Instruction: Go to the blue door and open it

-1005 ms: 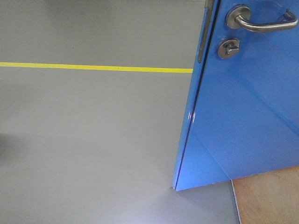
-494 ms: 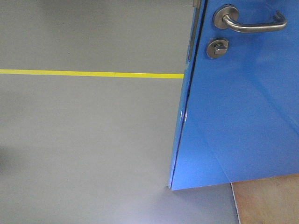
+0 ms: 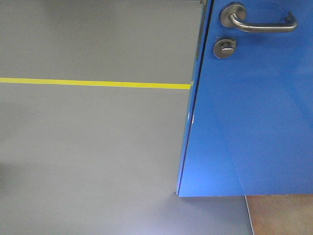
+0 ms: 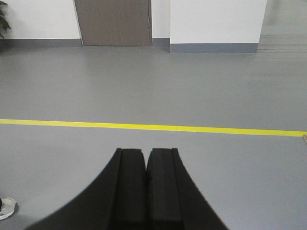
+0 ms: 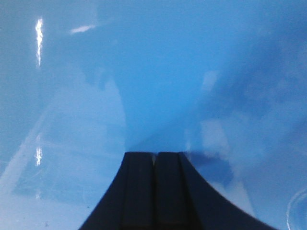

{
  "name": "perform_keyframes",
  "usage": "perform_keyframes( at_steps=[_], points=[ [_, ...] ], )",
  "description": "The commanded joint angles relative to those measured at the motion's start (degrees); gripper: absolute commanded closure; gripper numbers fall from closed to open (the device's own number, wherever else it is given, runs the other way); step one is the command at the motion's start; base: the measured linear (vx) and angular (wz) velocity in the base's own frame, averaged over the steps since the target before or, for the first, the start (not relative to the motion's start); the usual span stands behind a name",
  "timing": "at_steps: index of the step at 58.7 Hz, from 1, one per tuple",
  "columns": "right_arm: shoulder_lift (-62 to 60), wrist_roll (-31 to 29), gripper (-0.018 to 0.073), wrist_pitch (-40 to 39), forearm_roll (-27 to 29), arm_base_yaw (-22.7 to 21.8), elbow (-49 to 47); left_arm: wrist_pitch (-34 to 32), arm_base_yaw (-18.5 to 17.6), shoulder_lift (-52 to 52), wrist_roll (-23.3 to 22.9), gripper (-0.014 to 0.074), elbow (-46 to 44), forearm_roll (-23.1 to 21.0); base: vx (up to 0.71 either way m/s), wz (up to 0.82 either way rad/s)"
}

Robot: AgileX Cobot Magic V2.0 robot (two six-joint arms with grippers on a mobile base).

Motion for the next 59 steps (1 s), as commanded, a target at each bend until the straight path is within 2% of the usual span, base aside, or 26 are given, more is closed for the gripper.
perform_keyframes(
  at_steps=[1, 59],
  points=[
    [-1.90, -0.63, 0.0551, -3.29, 2.06, -0.07, -1.88, -4.86, -0.10, -0.79, -0.37, 0.0524, -1.56, -0.12, 0.15, 0.03],
    [-1.90, -0.63, 0.0551, -3.34, 2.06, -0.07, -1.88, -4.86, -0.10, -0.79, -0.37, 0.0524, -1.56, -0.12, 0.12, 0.00]
  ],
)
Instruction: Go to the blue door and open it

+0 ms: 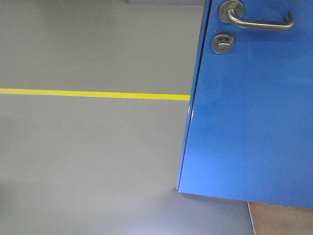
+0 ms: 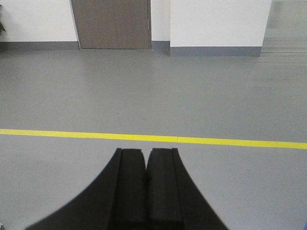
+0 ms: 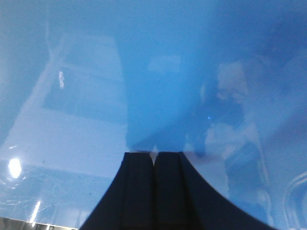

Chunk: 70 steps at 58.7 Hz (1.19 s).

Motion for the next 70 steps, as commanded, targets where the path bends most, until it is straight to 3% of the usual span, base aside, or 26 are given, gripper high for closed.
perform_keyframes(
  at_steps=[1, 57, 65, 70],
  points=[
    [-2.17, -0.63, 0.0551, -2.73, 1.95, -0.07, -1.88, -4.86, -0.10, -0.79, -0.37, 0.0524, -1.56, -0.12, 0.07, -0.05],
    [-2.17, -0.63, 0.0551, -2.73, 1.95, -0.07, -1.88, -4.86, -0.10, -0.79, -0.37, 0.0524, -1.56, -0.12, 0.02, -0.02],
    [-2.48, -0.63, 0.0551, -2.76, 0.76, 0.10, -1.88, -4.86, -0.10, -0.79, -0.37, 0.0524, -1.56, -0.12, 0.00, 0.00],
    [-3.23, -0.63, 0.0551, -2.69, -4.58, 0.10, -1.88, -4.86, -0.10, -0.79, -0.37, 0.0524, -1.56, -0.12, 0.00, 0.00]
  ],
)
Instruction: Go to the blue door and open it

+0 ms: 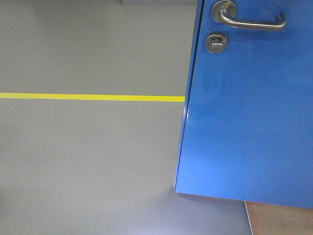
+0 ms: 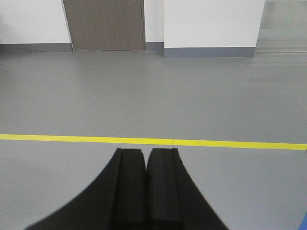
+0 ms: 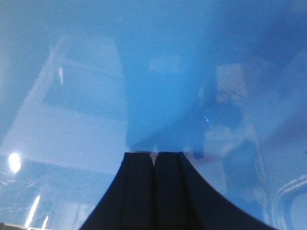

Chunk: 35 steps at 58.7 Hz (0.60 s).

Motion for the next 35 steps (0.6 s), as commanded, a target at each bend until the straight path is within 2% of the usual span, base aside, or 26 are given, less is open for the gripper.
perform_keyframes(
  at_steps=[1, 3, 10, 15, 18, 22, 26, 35],
  points=[
    [-3.24, -0.63, 0.0551, -2.81, -4.54, 0.06, -1.88, -4.86, -0.10, -0.79, -0.37, 0.0524, -1.56, -0.12, 0.00, 0.00],
    [-3.85, -0.63, 0.0551, -2.81, -8.44, 0.06, -1.82, -4.86, -0.10, -0.79, -0.37, 0.0524, -1.56, -0.12, 0.00, 0.00],
    [-6.93, -0.63, 0.0551, -1.09, -28.71, -0.01, -1.77, -4.86, -0.10, -0.79, -0.37, 0.0524, -1.56, -0.12, 0.00, 0.00],
    [-9.45, -0.63, 0.0551, 4.66, -44.50, -0.01, -1.77, -4.86, -0.10, -0.79, -0.37, 0.0524, -1.56, -0.12, 0.00, 0.00],
    [-11.27, -0.58, 0.0551, 9.11, -51.45, 0.05, -1.46, -4.86, -0.10, -0.79, -0.37, 0.0524, -1.56, -0.12, 0.00, 0.00],
    [-14.36, -0.43, 0.0551, 12.58, -56.54, 0.05, 0.89, -4.86, -0.10, -0.79, -0.37, 0.0524, -1.56, -0.12, 0.00, 0.00],
    [-19.07, -0.43, 0.0551, 11.86, -59.19, -0.03, 5.39, -4.86, -0.10, -0.79, -0.37, 0.0524, -1.56, -0.12, 0.00, 0.00],
    [-31.43, -0.43, 0.0551, -2.06, -63.12, -0.01, 22.70, -4.86, -0.10, -0.79, -0.37, 0.0524, -1.56, -0.12, 0.00, 0.00]
  ],
)
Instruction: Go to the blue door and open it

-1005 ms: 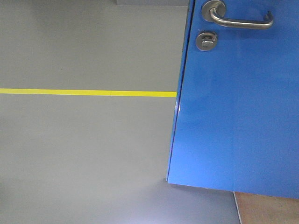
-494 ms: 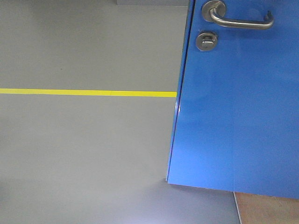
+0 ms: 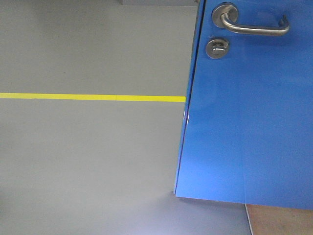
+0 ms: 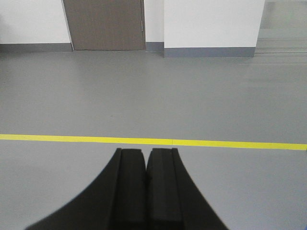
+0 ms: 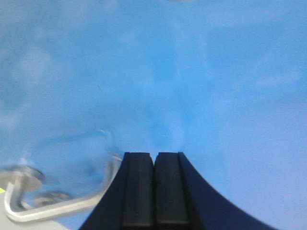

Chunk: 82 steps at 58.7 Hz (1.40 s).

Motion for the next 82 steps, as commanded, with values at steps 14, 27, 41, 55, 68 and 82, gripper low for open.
perform_keyframes(
  at_steps=[14, 27, 41, 55, 68, 82],
  points=[
    [-30.98, -0.43, 0.0551, -32.20, -7.80, -0.16, 39.04, -4.86, -0.10, -0.79, -0.37, 0.0524, -1.56, -0.12, 0.00, 0.00],
    [-47.70, -0.21, 0.0551, -31.43, -8.88, -0.09, 59.24, -4.86, -0.10, -0.79, -0.37, 0.0524, -1.56, -0.12, 0.00, 0.00],
    [-61.29, -0.01, 0.0551, -33.39, -8.32, -0.09, 73.26, -4.86, -0.10, -0.79, -0.37, 0.0524, -1.56, -0.12, 0.00, 0.00],
    [-65.63, -0.24, 0.0551, -36.11, -9.65, 5.00, 80.05, -4.86, -0.10, -0.79, -0.37, 0.0524, -1.56, -0.12, 0.00, 0.00],
    [-65.63, -0.23, 0.0551, -36.19, -12.64, 7.84, 80.05, -4.86, -0.10, -0.79, -0.37, 0.0524, -1.56, -0.12, 0.00, 0.00],
    [-65.63, -0.04, 0.0551, -36.11, -12.08, 7.84, 80.05, -4.86, -0.10, -0.79, -0.37, 0.0524, -1.56, -0.12, 0.00, 0.00]
  ],
)
